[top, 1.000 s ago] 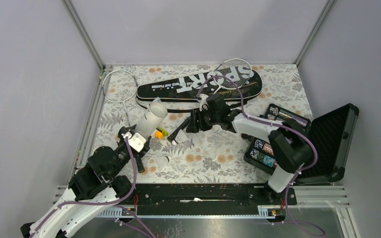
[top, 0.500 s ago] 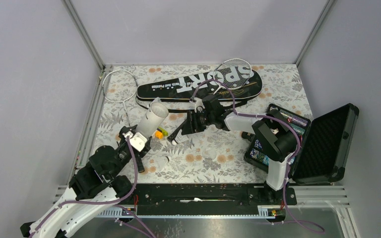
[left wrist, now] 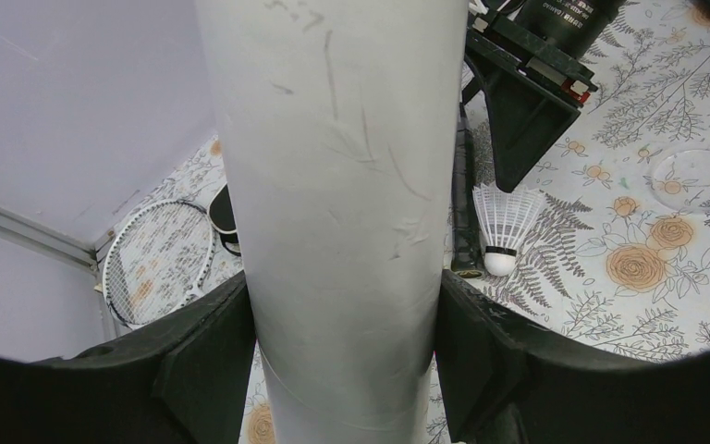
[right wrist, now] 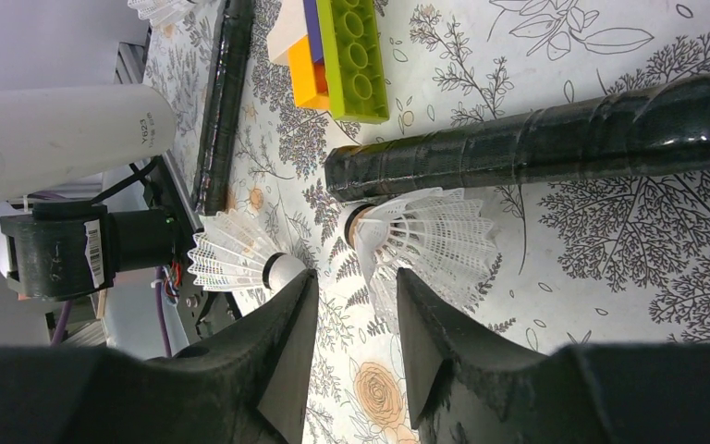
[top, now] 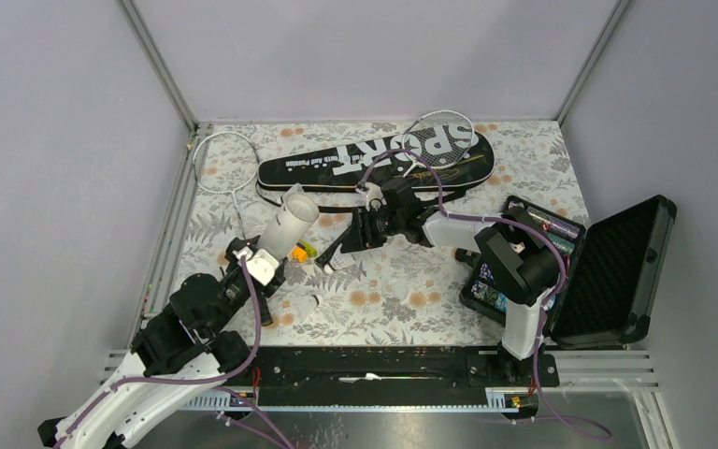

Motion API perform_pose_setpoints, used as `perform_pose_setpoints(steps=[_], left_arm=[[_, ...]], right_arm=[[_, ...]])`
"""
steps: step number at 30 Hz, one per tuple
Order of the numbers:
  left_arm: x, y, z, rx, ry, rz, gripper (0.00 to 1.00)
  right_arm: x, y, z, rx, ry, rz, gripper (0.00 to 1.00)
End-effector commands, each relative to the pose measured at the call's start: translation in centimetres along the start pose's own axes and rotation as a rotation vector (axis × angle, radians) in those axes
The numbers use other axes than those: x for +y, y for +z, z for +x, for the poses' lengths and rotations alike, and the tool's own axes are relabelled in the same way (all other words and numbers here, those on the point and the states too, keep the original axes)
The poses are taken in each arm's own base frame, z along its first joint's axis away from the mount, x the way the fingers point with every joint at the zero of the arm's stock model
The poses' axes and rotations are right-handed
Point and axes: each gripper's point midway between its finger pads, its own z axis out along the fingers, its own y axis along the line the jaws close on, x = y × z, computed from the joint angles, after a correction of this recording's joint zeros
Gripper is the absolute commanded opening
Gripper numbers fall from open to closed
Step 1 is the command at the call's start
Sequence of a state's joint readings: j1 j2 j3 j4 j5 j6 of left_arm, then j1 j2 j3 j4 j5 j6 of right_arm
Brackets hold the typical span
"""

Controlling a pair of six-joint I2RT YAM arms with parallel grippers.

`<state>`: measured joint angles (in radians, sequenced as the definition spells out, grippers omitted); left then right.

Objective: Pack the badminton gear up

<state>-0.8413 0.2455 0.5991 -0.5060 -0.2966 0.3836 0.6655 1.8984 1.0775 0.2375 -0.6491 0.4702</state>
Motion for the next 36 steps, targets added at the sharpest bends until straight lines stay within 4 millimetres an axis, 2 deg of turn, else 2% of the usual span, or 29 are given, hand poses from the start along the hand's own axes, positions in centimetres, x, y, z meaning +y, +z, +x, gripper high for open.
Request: perform_pose_setpoints(steps=[1, 10, 14, 15, 19, 21, 27, 36], left_arm=[[0.5, 0.3, -2.1, -0.07, -0.029, -0.016, 0.31], [0.2, 0.4, -2.1, -0.069, -0.027, -0.003, 0.31], [0.2, 0.5, -2.1, -0.067, -0.023, 0.0, 0.31], [0.2, 0.6, -2.1, -0.065, -0.022, 0.0, 0.31], [0.0, 0.8, -2.0, -0.053, -0.016, 0.01, 0.3], [-0.1, 0.8, -2.0, -0.053, -0.018, 0.017, 0.3], [-0.5, 1.1, -1.9, -0.04, -0.014, 0.034, 0.3], [-2.4, 2.1, -0.8, 0.034, 0.008, 0.126, 0.3]], right_arm=[[1.1, 0.2, -1.1, -0.019, -0.029, -0.046, 0.44], [1.4, 0.6, -0.7, 0.007, -0.013, -0.079, 0.4], [1.3, 0.7, -0.7, 0.007, -0.012, -0.079, 0.34], [1.3, 0.7, -0.7, 0.007, -0.01, -0.08, 0.31], [1.7, 0.3, -0.8, -0.008, -0.017, -0.093, 0.06], [2.3, -0.1, -0.9, -0.018, -0.029, -0.106, 0.0], [4.4, -2.7, -1.6, -0.065, -0.062, -0.116, 0.0], [7.7, -10.5, -4.1, -0.222, -0.14, 0.009, 0.0]])
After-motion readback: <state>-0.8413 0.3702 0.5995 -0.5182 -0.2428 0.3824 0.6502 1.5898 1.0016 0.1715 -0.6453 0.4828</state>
